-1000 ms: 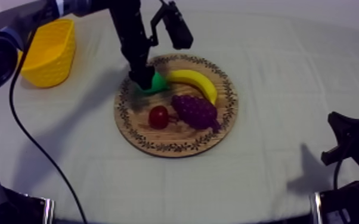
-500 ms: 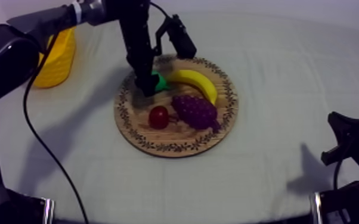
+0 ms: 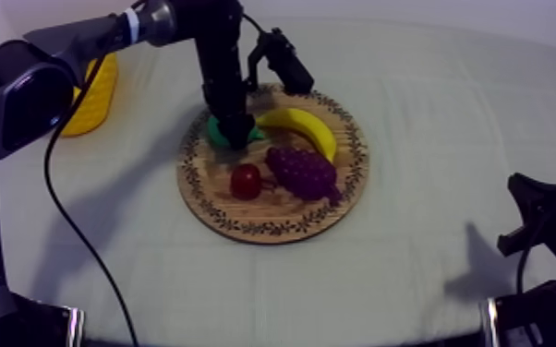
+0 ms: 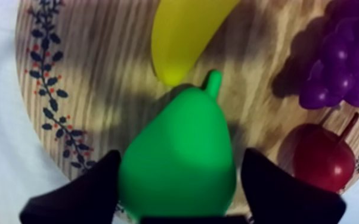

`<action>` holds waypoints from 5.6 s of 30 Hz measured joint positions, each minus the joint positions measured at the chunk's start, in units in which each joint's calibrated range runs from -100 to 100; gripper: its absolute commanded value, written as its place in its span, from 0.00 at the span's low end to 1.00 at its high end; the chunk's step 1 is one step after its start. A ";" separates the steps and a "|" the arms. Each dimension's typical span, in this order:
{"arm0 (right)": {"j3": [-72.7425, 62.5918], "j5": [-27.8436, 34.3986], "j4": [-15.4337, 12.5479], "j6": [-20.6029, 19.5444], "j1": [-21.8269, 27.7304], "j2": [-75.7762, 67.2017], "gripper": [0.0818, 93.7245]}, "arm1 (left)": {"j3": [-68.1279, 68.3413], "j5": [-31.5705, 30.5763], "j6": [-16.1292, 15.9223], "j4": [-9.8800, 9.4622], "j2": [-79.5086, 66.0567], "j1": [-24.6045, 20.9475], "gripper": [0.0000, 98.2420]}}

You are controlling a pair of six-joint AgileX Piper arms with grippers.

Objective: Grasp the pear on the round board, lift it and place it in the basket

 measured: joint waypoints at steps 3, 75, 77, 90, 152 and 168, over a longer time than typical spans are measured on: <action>0.00 0.00 0.00 0.03 0.00 0.00 0.00 | 0.58 -0.49 0.75 -0.07 -0.38 0.00 0.60; 0.00 0.00 0.00 -0.07 0.00 0.00 0.00 | 7.89 2.90 -0.72 -1.57 -36.04 -23.53 0.53; 0.00 0.00 0.00 -0.05 0.00 0.00 0.00 | 7.53 2.90 -0.55 -1.51 -36.13 -25.44 0.53; 0.00 0.00 0.00 0.02 0.00 0.00 0.00 | 3.78 2.80 5.70 1.26 -34.20 -31.83 0.54; 0.00 0.00 0.00 -0.08 0.00 0.00 0.00 | 4.75 -4.00 14.95 1.61 -19.57 -29.68 0.66; 0.00 0.00 0.00 0.01 0.00 0.00 0.00 | 25.66 -15.79 13.40 2.94 -44.46 -28.88 0.39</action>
